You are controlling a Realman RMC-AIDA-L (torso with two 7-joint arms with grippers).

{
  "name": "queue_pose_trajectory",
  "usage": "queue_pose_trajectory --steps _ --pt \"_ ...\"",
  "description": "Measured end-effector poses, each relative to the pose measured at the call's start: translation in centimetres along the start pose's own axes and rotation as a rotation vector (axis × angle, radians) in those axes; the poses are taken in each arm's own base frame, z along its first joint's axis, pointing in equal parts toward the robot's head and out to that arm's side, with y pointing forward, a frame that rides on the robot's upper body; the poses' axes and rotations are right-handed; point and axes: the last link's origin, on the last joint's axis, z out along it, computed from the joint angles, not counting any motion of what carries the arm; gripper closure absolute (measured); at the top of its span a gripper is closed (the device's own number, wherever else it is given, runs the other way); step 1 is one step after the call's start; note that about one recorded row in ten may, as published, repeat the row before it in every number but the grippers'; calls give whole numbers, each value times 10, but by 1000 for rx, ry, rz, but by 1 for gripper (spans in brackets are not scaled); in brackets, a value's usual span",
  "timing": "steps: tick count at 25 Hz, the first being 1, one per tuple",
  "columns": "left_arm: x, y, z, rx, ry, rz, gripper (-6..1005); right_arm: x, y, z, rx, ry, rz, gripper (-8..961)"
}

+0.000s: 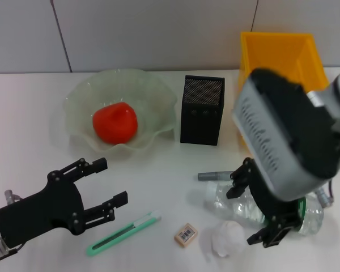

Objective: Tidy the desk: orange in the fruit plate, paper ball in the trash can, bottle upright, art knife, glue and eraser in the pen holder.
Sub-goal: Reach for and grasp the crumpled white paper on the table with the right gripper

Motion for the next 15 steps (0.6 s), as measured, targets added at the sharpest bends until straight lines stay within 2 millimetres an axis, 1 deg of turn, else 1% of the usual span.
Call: queue_pose_trajectory --steps 4,7,9,15 --pt "1 0 -4 -2 2 2 189 -3 -5 21 -15 60 13 181" --pt "1 0 -7 3 2 1 189 -7 -4 39 -49 95 -11 182" --pt "1 0 -7 3 3 -3 189 -6 -4 46 -51 113 -20 182" --pt "1 0 -7 1 4 -16 189 -2 -9 57 -46 125 -22 184"
